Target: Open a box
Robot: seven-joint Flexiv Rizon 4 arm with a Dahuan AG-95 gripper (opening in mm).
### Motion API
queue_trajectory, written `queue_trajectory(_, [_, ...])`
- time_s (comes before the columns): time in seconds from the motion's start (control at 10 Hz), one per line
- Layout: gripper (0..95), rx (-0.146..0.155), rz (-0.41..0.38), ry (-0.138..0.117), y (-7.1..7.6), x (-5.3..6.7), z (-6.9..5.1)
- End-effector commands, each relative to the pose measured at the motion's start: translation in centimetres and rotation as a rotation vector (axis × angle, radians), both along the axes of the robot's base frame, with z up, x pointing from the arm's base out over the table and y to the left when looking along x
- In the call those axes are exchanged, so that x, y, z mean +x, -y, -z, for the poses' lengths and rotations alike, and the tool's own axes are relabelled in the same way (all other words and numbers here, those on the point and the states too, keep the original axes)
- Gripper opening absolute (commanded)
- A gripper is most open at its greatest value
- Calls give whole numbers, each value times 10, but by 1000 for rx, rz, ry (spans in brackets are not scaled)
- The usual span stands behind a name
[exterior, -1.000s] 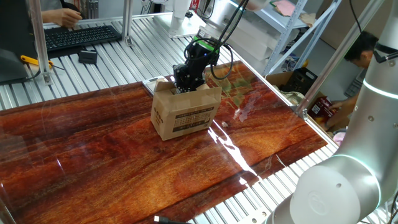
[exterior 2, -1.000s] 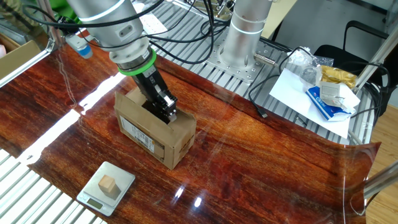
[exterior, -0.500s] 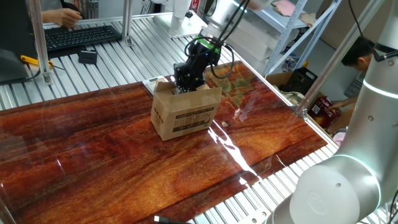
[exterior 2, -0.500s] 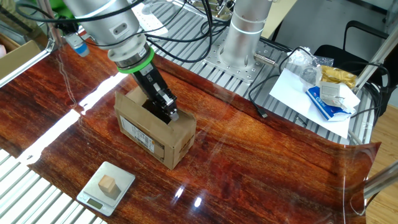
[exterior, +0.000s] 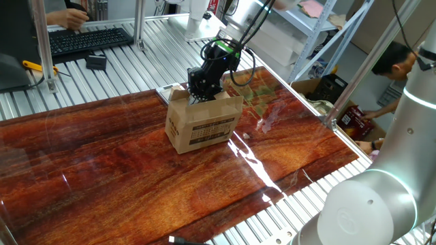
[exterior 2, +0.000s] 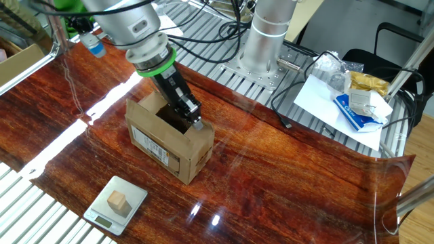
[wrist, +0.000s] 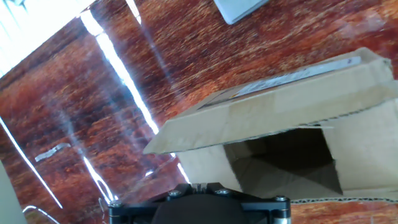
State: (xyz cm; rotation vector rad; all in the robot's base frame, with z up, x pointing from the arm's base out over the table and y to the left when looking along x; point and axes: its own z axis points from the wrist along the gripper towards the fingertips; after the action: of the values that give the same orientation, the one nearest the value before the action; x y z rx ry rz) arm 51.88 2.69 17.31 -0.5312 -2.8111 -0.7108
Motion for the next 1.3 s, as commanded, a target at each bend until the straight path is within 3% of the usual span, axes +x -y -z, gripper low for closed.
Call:
queue_trajectory(0.1, [0, -107, -116, 51, -3, -1, -1])
queue_trajectory(0.2, [0, -162, -162, 71, -3, -1, -1])
queue_trajectory(0.4, [0, -315, -275, 113, -3, -1, -1])
queue_trajectory(1.0, [0, -314, -287, 160, 8, 9, 8])
queue_trajectory(1.3, [0, -331, -318, 177, 16, 11, 13])
